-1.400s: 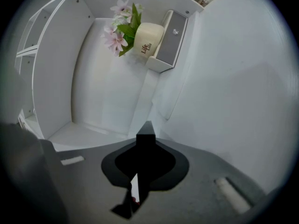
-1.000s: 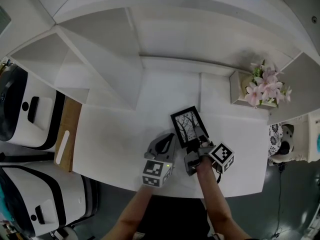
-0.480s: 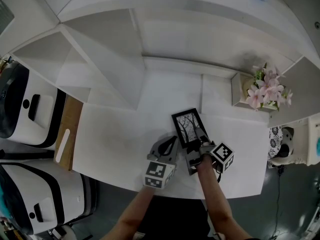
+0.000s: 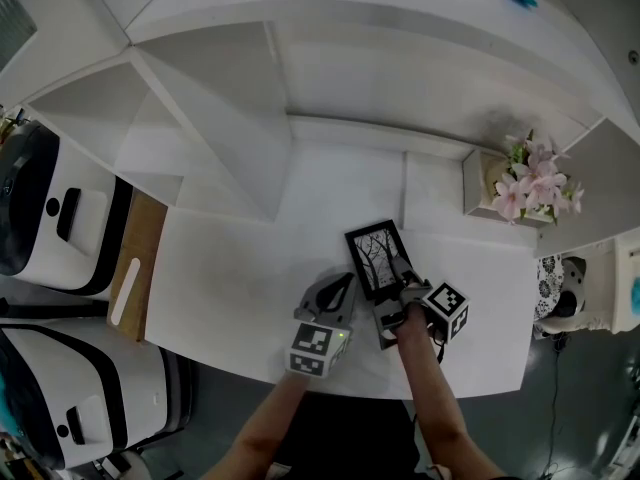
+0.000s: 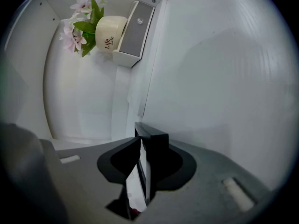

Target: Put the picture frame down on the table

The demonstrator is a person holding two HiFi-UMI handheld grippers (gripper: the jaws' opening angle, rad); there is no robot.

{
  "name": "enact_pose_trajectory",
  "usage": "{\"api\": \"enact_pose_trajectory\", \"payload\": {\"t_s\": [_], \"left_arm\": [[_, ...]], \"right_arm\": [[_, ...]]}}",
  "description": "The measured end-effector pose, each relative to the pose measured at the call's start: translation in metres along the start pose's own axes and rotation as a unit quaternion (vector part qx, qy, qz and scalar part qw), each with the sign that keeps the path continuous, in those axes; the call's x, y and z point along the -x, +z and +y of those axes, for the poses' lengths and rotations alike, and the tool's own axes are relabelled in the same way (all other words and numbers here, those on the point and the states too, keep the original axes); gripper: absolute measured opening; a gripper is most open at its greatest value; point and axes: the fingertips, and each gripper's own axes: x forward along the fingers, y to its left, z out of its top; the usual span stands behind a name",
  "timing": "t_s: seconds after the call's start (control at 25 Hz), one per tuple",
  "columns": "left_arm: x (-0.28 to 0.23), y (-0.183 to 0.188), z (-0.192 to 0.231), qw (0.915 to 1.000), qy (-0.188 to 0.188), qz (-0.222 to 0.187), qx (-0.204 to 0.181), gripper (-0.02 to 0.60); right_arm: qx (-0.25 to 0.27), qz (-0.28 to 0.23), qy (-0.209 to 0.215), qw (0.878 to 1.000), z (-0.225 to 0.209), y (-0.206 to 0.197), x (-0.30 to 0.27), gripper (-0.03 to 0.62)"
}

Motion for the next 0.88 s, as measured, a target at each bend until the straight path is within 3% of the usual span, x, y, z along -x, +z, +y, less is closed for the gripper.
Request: {"api": "enact_pose_trajectory", "payload": {"t_s": [0.36,0.88], "left_arm": [[0.001,0.000,0.002,1.0000,0.003,-0.001,-0.002,0.012],[0.001,-0.002,-0.004,0.9998,0.004,0.005,-0.020,0.012]], "right_arm": [[-0.015,0.007,-0.001,1.000,0.003,-0.004,-0.005,0.143],[-0.032,0.020,-0.004,0.999,0.021,-0.002,-0.010,0.324]]}}
